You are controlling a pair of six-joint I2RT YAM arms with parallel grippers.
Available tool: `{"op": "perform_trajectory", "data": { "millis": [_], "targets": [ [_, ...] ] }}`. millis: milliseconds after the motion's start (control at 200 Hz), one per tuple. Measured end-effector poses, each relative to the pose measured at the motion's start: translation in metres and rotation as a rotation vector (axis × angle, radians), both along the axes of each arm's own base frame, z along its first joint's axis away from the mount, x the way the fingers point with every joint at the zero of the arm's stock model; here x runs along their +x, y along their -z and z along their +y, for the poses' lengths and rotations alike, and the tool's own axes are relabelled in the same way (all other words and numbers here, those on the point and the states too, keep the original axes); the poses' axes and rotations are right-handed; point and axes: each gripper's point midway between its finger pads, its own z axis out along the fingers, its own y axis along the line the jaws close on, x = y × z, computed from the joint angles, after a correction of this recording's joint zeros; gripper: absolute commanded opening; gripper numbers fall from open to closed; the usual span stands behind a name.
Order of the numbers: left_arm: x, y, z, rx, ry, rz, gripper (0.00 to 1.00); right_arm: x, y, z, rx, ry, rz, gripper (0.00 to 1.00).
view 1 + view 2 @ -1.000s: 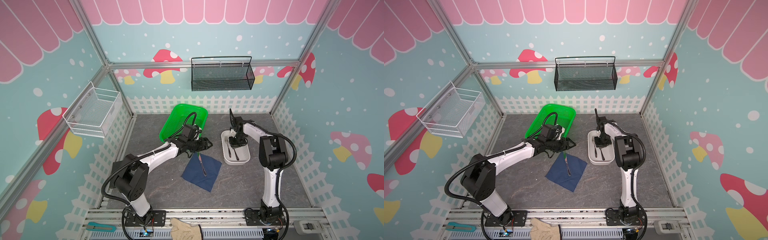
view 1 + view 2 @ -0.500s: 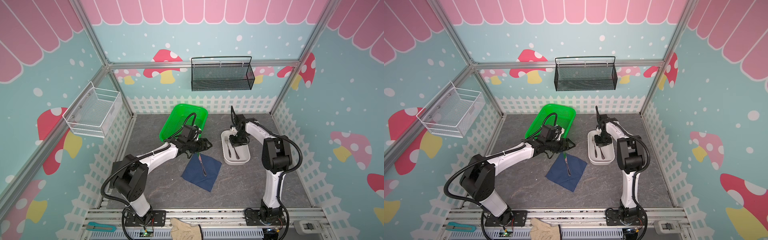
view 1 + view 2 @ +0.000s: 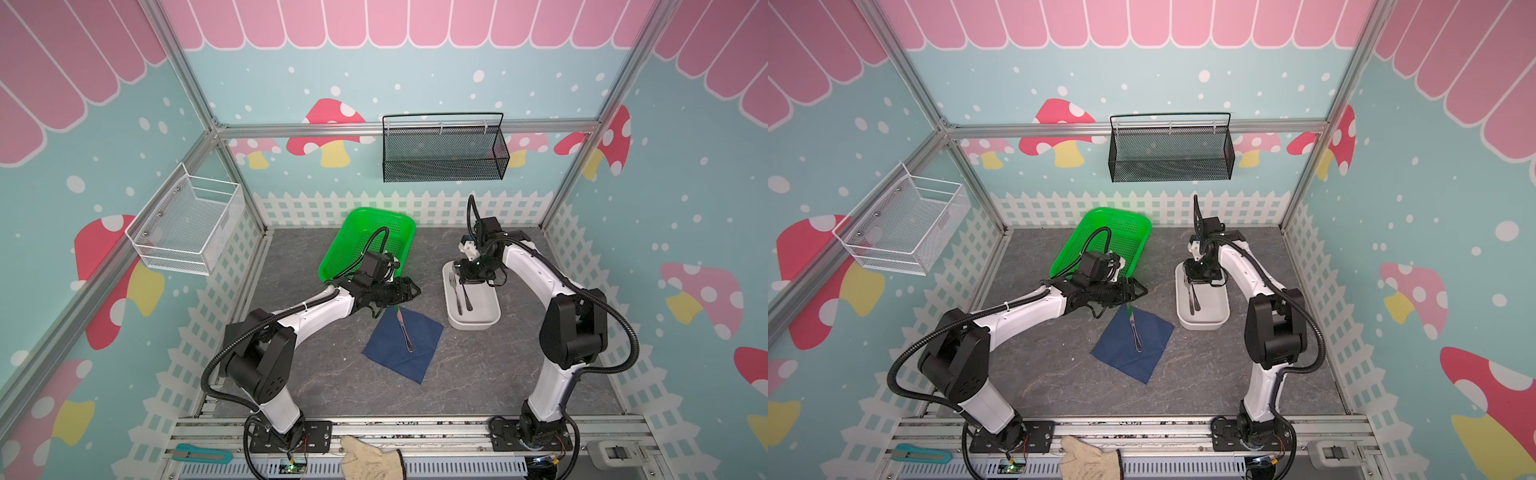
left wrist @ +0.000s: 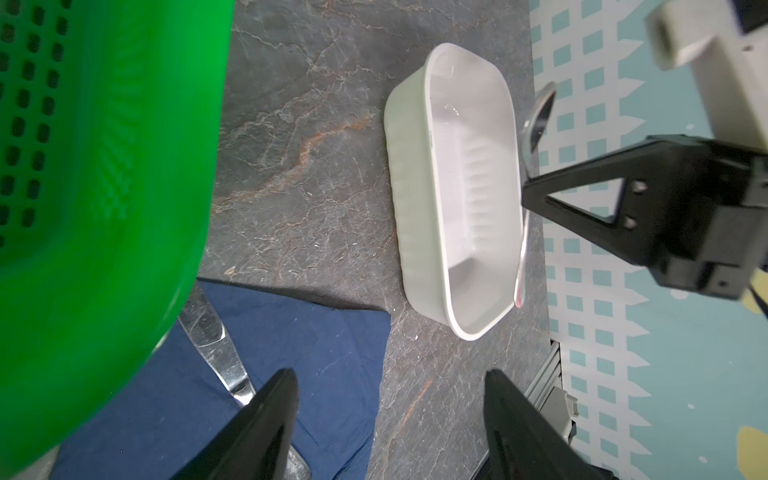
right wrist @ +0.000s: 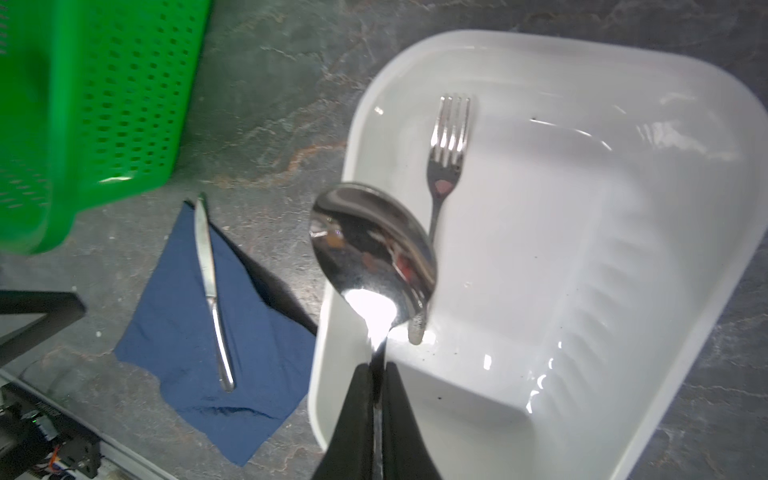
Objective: Place the utensils on the paper napkin and roll it up
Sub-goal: 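Lift the spoon and carry it over the napkin with the right gripper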
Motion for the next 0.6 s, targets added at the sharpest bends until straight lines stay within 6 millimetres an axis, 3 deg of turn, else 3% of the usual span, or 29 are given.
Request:
{"op": "perform_trajectory", "data": {
  "millis": [100, 415, 600],
  "targets": [
    [0.001, -0.001, 0.006, 0.001, -0.017, -0.002, 0.73, -0.010, -0.004, 0.021, 0.028, -0.039, -0.003, 0.08],
    [-0.006, -0.010, 0.037, 0.007, -0.090, -0.035, 0.73, -0.064, 0.024, 0.111, 0.095, -0.197, 0.087, 0.08],
    [-0.019, -0.005, 0.057, 0.020, -0.127, -0.032, 0.73, -0.082, 0.042, 0.143, 0.141, -0.216, 0.125, 0.09]
  ]
}}
